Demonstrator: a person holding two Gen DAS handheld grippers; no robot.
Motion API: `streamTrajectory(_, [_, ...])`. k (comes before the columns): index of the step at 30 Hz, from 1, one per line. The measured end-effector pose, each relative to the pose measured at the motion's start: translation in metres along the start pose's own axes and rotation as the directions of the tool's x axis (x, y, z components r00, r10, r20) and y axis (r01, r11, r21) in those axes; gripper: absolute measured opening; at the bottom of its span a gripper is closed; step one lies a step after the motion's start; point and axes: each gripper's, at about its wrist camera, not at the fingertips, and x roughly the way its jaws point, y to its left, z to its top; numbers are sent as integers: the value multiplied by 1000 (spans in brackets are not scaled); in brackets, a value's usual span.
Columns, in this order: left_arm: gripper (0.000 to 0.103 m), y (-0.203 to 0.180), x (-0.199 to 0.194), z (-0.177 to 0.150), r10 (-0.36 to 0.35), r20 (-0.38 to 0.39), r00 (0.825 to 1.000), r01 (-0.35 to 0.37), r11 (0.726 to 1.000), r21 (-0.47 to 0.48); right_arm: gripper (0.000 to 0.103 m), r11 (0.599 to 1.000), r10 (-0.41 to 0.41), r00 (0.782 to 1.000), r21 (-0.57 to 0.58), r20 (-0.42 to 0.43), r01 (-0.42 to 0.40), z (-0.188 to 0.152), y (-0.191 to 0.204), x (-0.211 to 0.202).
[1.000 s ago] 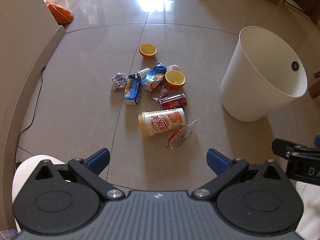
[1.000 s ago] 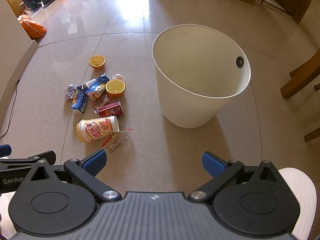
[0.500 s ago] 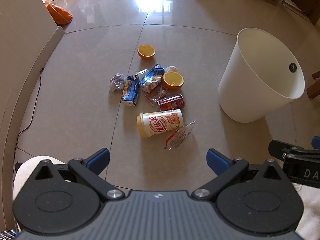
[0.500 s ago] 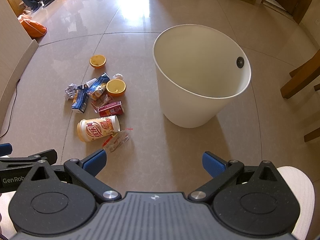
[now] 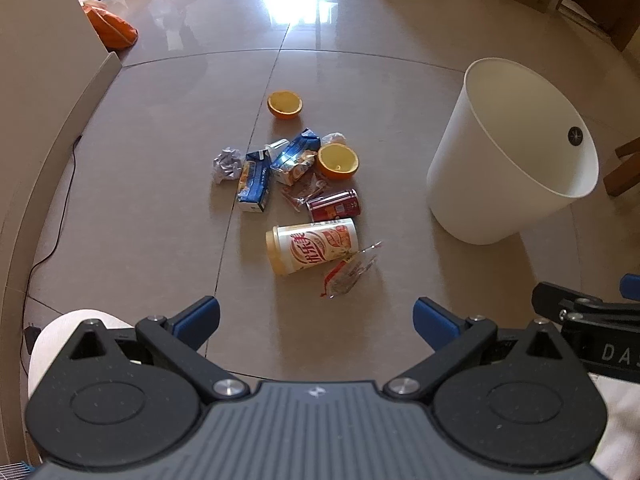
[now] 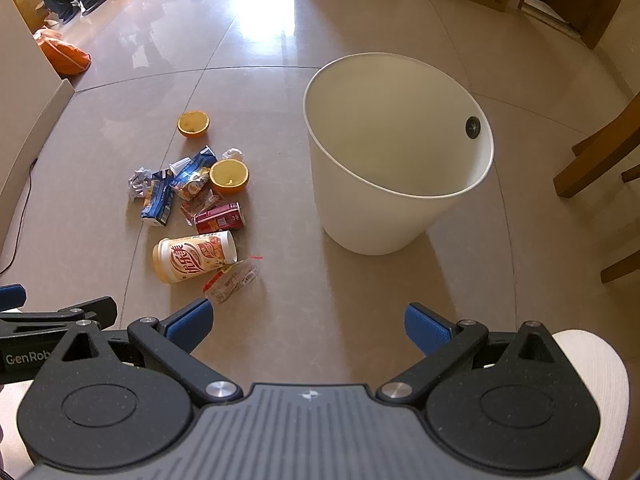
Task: Collect trash
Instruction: 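Approach the trash pile and white bin with both tools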
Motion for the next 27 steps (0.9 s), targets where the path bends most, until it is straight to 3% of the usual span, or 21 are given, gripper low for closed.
streamTrajectory(16, [102, -10, -14, 15, -32, 77, 997, 29, 999, 36, 103, 999, -37, 997, 5, 69, 37, 15, -10, -24])
streamTrajectory(27, [102, -20, -13, 28, 7, 115, 993, -16, 997, 76, 103, 999, -11, 992, 35, 129, 7, 42, -30, -15])
